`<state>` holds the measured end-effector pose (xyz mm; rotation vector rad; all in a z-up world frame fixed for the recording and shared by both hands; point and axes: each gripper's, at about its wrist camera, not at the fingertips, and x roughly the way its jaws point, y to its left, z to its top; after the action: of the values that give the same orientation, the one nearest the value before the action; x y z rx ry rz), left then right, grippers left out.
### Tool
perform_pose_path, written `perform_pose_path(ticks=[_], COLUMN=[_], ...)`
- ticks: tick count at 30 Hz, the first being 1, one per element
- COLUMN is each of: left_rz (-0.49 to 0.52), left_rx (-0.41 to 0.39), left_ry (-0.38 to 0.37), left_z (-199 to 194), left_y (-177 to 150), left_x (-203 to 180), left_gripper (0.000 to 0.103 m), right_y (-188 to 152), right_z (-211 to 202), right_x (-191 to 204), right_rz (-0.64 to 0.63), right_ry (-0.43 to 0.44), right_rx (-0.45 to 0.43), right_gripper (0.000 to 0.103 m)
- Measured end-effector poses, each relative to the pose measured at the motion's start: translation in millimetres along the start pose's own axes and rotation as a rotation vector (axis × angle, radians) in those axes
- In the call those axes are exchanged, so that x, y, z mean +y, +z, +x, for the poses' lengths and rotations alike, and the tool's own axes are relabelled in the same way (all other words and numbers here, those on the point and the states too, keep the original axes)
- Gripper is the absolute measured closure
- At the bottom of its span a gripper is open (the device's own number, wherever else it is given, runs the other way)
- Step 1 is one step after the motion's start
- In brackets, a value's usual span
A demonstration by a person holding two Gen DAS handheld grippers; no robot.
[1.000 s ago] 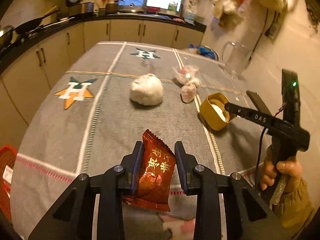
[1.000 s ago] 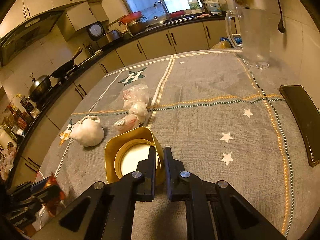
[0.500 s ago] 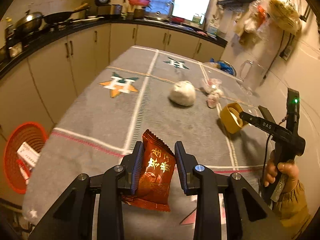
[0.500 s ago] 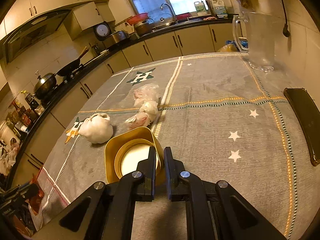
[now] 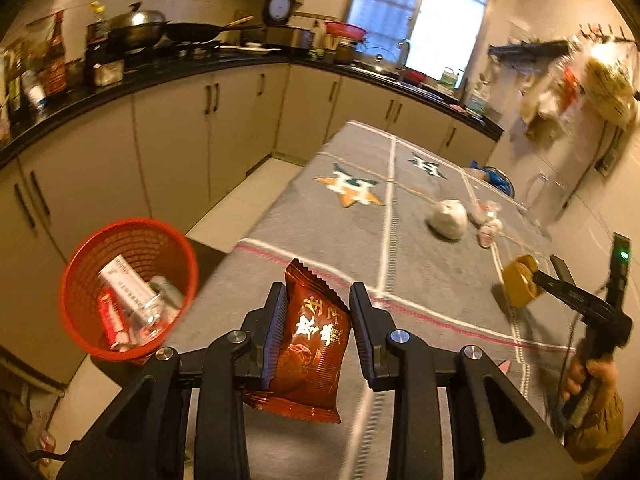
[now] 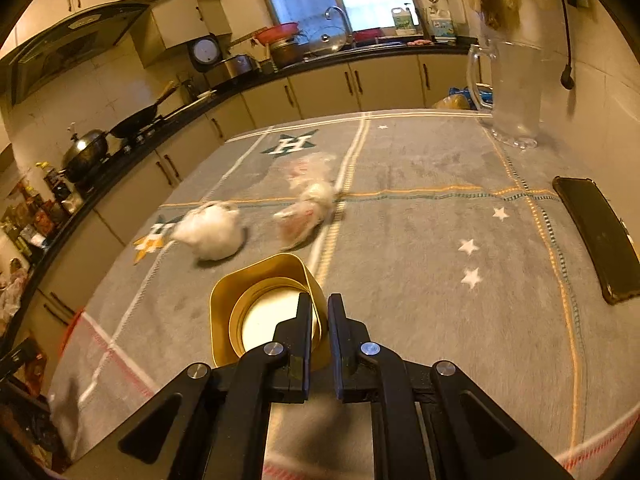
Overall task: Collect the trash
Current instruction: 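Carry the snack packet and yellow container toward the red wastebasket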
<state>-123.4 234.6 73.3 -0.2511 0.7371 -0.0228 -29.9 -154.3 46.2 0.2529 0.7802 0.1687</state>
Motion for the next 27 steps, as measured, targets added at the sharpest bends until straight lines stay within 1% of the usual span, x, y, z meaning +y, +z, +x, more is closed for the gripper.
perform_pose_path(ticks=[2, 9, 12, 15, 16, 18, 22, 23, 25, 26, 27], left_rz=[-0.019, -0.054, -0.056, -0.085, -0.095, -0.105, -0.109, -0.118, -0.157, -0.173, -0.195], left_rx=[0.000, -0.017, -0.022, -0.004, 0.001, 0.007, 0.025, 0.032, 0.051, 0.054, 0.052], left_ry=[0.005, -0.004, 0.007, 0.003, -0.001, -0.011, -0.009, -0.009, -0.013, -0.012, -0.010], left_z=[-3, -17, -20, -18, -17, -14, -4, -1, 5, 7, 9], left_y=[-2, -11, -15, -18, -19, -20, -21, -22, -24, -23, -24], left_x=[11, 34, 43, 54, 58, 62, 63, 64, 70, 72, 76], left_gripper=[0.075, 0.075, 0.075, 0.074, 0.073, 0.064, 0.063, 0.061, 0.050, 0.043, 0.040], right_y=[-6, -19, -24, -30, -32, -35, -41, -42, -43, -43, -43], right_z=[-10, -34, -38, -36, -35, -34, -31, -30, -29, -29, -29], right_x=[14, 71, 92, 104, 106, 108, 107, 106, 105, 104, 104], right_rz=[-0.019, -0.099, -0.141, -0.152, -0.150, -0.146, -0.138, -0.135, -0.126, -0.123, -0.122], right_ry=[0.016, 0.078, 0.082, 0.089, 0.093, 0.098, 0.103, 0.106, 0.113, 0.118, 0.121], right_rx=[0.002, -0.015, -0.025, -0.015, -0.008, 0.003, 0.017, 0.021, 0.027, 0.029, 0.029], right_gripper=[0.094, 0.094, 0.094, 0.094, 0.094, 0.094, 0.094, 0.094, 0.094, 0.094, 0.094])
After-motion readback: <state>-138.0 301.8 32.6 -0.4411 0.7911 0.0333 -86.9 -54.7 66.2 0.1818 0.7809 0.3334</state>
